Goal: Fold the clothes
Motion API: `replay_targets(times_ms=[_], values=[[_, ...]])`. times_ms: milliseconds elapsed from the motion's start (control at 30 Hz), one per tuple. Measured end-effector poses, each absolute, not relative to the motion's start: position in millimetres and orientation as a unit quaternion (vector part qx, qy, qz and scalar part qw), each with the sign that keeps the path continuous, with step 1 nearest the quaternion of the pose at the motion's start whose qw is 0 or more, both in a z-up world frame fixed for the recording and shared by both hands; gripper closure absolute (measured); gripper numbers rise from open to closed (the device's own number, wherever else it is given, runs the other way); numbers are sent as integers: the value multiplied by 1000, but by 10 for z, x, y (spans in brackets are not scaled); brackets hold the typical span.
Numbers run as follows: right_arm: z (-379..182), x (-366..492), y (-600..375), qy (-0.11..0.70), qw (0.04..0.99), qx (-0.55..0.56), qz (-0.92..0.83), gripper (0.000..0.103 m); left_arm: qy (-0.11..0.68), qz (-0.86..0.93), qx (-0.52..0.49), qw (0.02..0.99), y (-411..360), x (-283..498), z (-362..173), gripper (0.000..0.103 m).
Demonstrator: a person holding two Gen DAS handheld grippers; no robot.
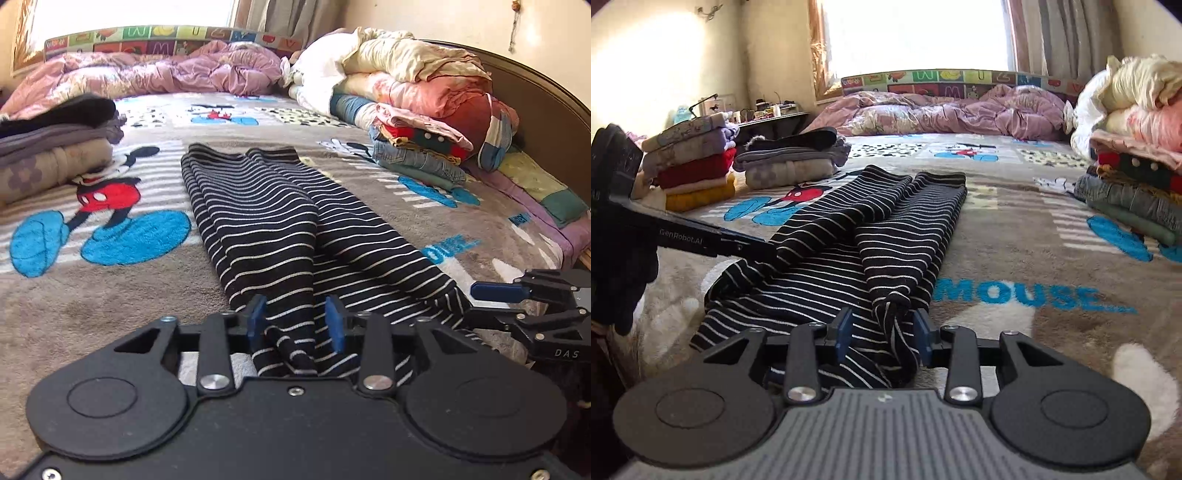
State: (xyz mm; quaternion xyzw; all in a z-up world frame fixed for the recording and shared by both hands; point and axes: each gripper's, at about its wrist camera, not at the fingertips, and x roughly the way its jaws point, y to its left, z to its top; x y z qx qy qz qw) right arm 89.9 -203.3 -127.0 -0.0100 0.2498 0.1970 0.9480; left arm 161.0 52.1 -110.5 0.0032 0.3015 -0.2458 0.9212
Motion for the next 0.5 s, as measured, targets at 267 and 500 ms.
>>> replay_targets(times_ms=[267, 500], values=[[-1388, 474, -2085, 229, 942, -144, 199, 62, 263, -209, 116, 935, 535, 1117, -1073, 37], [-1515, 343, -1857, 216, 918, -270, 195, 58, 257, -201, 253, 911, 458, 819, -1284, 34]])
